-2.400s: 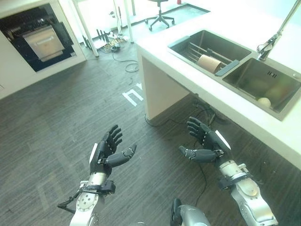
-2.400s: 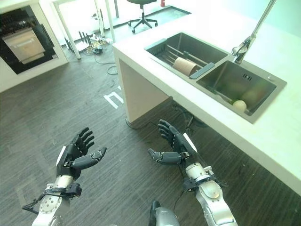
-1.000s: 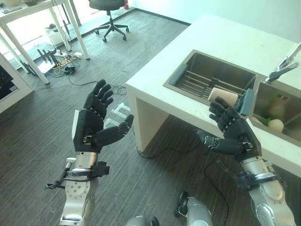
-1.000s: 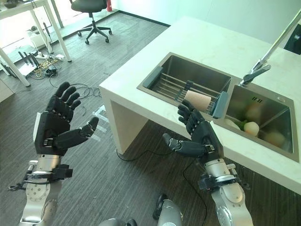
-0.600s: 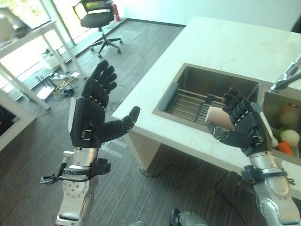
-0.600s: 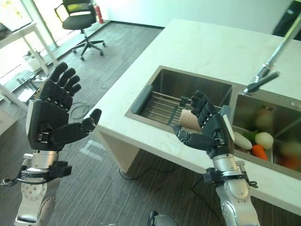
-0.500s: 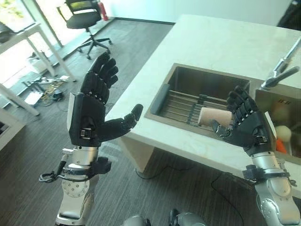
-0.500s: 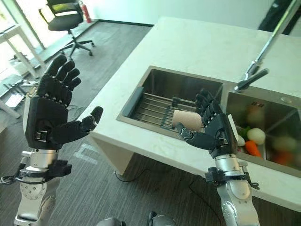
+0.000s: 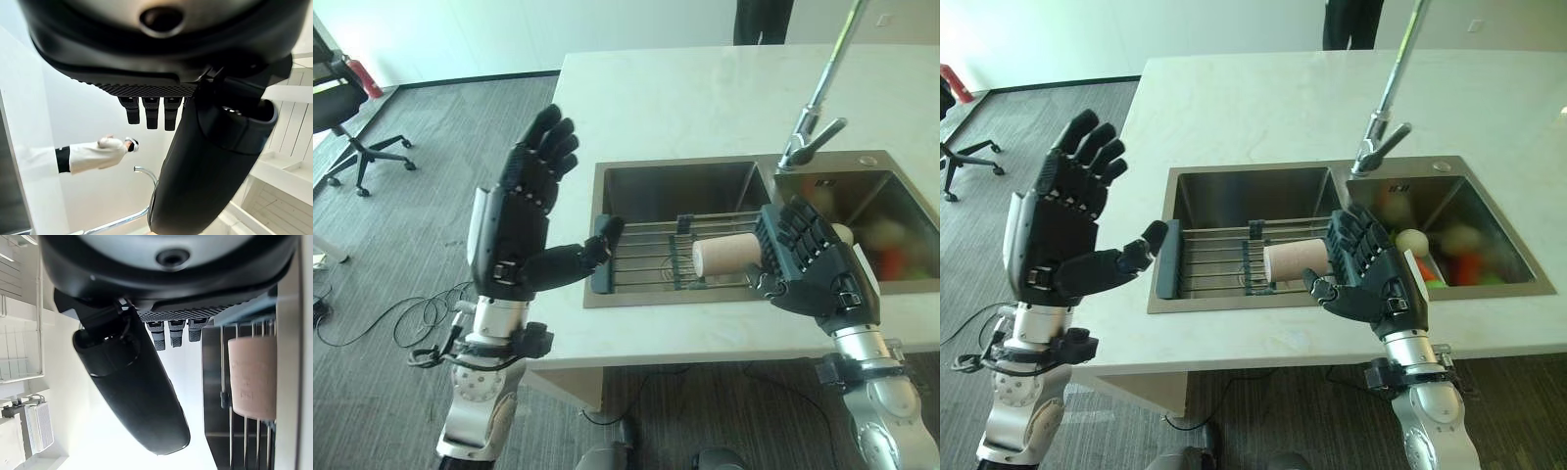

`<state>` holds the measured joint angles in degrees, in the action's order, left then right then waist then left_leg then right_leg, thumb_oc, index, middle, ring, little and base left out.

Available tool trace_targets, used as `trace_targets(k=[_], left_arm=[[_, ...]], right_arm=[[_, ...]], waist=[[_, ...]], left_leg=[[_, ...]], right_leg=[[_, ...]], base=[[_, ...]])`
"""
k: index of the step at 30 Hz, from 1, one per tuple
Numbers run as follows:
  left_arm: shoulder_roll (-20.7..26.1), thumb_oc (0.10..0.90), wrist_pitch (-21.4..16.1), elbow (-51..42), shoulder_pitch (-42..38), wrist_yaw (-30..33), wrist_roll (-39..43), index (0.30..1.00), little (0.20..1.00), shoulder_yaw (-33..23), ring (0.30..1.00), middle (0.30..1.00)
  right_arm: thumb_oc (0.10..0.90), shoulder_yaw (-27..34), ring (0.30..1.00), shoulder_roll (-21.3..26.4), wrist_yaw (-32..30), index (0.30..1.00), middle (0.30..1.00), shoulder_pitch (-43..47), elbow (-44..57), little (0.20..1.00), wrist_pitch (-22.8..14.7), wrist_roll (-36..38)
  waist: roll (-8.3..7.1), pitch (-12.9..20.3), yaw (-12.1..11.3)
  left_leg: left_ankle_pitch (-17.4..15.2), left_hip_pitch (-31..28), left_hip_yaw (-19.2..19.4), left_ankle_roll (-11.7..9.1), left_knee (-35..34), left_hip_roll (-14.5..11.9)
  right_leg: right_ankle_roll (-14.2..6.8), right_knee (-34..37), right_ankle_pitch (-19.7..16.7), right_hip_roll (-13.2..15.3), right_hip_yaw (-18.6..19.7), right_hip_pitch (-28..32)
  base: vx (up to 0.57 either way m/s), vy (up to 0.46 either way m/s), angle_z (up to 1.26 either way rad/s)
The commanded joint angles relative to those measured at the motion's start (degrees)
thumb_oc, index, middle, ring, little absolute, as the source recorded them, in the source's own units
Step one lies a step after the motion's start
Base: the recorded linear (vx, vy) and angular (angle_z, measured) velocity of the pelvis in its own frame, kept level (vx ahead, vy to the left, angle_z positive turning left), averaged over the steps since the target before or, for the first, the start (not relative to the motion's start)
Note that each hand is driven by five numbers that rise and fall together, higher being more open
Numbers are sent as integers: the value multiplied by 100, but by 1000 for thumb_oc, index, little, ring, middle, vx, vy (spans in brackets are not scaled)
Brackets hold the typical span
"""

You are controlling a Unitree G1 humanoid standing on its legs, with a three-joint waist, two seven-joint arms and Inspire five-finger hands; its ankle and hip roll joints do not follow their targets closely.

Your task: Place the dishes in the dishwasher.

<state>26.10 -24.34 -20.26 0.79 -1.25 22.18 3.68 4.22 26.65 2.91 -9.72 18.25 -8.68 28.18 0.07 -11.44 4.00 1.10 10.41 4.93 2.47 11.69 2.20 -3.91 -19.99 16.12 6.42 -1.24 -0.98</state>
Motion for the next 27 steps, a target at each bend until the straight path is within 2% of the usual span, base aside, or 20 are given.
trace_targets(k=[1, 2, 4, 5, 7, 9, 10, 11, 13, 15, 17, 19, 21, 23, 25, 27], left_arm=[[37, 800, -82, -361, -267, -396, 129, 900, 900, -49, 900, 900], [90, 800, 167, -312, -278, -897, 262, 900, 900, 91, 900, 900], [152, 800, 234, -296, -250, -1127, 241, 900, 900, 187, 900, 900], [183, 800, 268, -251, -290, -1208, 158, 900, 900, 223, 900, 900], [255, 800, 326, -256, -412, -1184, 111, 900, 900, 200, 900, 900], [338, 800, 524, -357, -614, -1187, 204, 900, 900, 173, 900, 900], [402, 800, 637, -460, -674, -1203, 349, 900, 900, 122, 900, 900], [403, 800, 645, -473, -674, -1197, 351, 900, 900, 112, 900, 900], [402, 800, 684, -518, -708, -1036, 242, 900, 900, 73, 900, 900], [416, 800, 687, -520, -601, -834, 163, 900, 900, 9, 900, 900], [373, 800, 650, -557, -440, -825, 243, 900, 900, -95, 900, 900], [323, 800, 572, -503, -306, -923, 220, 900, 900, -165, 900, 900], [324, 800, 515, -462, -305, -916, 273, 900, 900, -170, 900, 900], [319, 800, 428, -405, -263, -914, 415, 900, 900, -292, 900, 900], [384, 800, 305, -366, -323, -695, 379, 900, 900, -473, 900, 900], [455, 800, 367, -344, -483, -547, 280, 900, 900, -490, 900, 900]], right_arm=[[800, 241, 900, 73, -146, 900, 900, 562, 645, 900, -452, -13], [800, 230, 900, 51, -98, 900, 900, 563, 606, 900, -381, 49], [800, 216, 900, 16, 87, 900, 900, 513, 584, 900, -429, 314], [800, 117, 900, -111, 285, 900, 900, 484, 520, 900, -523, 292], [800, 51, 900, -147, 394, 900, 900, 520, 432, 900, -607, 278], [800, 36, 900, -119, 340, 900, 900, 531, 493, 900, -626, 367], [800, 54, 900, -169, 309, 900, 900, 543, 640, 900, -570, 380], [800, 40, 900, -178, 303, 900, 900, 569, 646, 900, -549, 375], [800, -92, 900, -211, 312, 900, 900, 847, 600, 900, -410, 290], [800, -199, 900, -42, 272, 900, 900, 1056, 587, 900, -103, 255], [800, -163, 900, 80, 373, 900, 900, 1059, 609, 900, -47, 378], [800, -33, 900, 242, 491, 900, 900, 921, 591, 900, -119, 398], [800, 76, 900, 330, 413, 900, 900, 841, 558, 900, -215, 366], [800, 104, 900, 261, 427, 900, 900, 809, 534, 900, -240, 330], [800, 90, 900, 109, 424, 900, 900, 738, 590, 900, -220, 147], [800, 82, 900, 60, 392, 900, 900, 731, 615, 900, -155, 87]], waist=[[50, 341, -62], [57, 327, -29], [89, 261, 16], [90, 175, 5], [42, 135, -65], [-71, 101, -91], [-102, 102, -62], [-102, 104, -66], [-103, 140, -159], [-124, 193, -243], [-164, 210, -278], [-206, 198, -263], [-144, 152, -239], [-37, 162, -172], [114, 307, -58], [166, 408, 18]], left_leg=[[-1341, -447, -136, -479, 550, -521], [-1391, -480, -111, -369, 550, -512], [-1401, -502, -127, -285, 550, -565], [-1416, -500, -131, -226, 550, -644], [-1412, -471, -113, -255, 550, -697], [-1471, -455, -222, -318, 550, -723], [-1508, -521, -323, -413, 550, -858], [-1507, -527, -321, -432, 550, -886], [-1472, -518, -206, -566, 550, -1111], [-1293, -494, -41, -754, 550, -1466], [-1118, -547, 127, -825, 550, -1623], [-855, -633, 632, -851, 550, -1693], [-882, -525, 872, -850, 550, -1668], [-891, -536, 842, -899, 550, -1741], [-1039, -519, 608, -913, 550, -1678], [-1137, -551, 586, -927, 550, -1672]], right_leg=[[-113, 280, -388, -291, -537, -307], [-137, 280, -483, -351, -624, -187], [-274, 280, -992, -507, -832, -107], [-446, -5, -1337, -337, -973, -326], [-451, 280, -1271, -23, -1040, -306], [-513, 280, -1160, 442, -608, -499], [-592, 280, -1033, 560, -320, -666], [-600, 280, -1006, 561, -335, -673], [-615, 280, -844, 624, -587, -677], [-498, 280, -704, 501, -760, -653], [-372, 280, -649, 400, -840, -627], [-253, 280, -606, 396, -1004, -544], [-253, 280, -562, 429, -1255, -455], [-266, 280, -516, 418, -1381, -362], [-293, 280, -506, 425, -1345, -367], [-336, 280, -495, 479, -1343, -341]], base=[[25, 294, -18], [35, 290, -15], [-3, 180, -26], [-75, -14, -48], [-90, -193, -62], [-13, -558, -41], [53, -590, 9], [52, -546, 43], [13, -416, 54], [38, -586, 25], [37, -412, 48], [31, -329, 45], [-5, -141, 27], [33, 33, 76], [80, 189, 23], [70, 150, 2]])
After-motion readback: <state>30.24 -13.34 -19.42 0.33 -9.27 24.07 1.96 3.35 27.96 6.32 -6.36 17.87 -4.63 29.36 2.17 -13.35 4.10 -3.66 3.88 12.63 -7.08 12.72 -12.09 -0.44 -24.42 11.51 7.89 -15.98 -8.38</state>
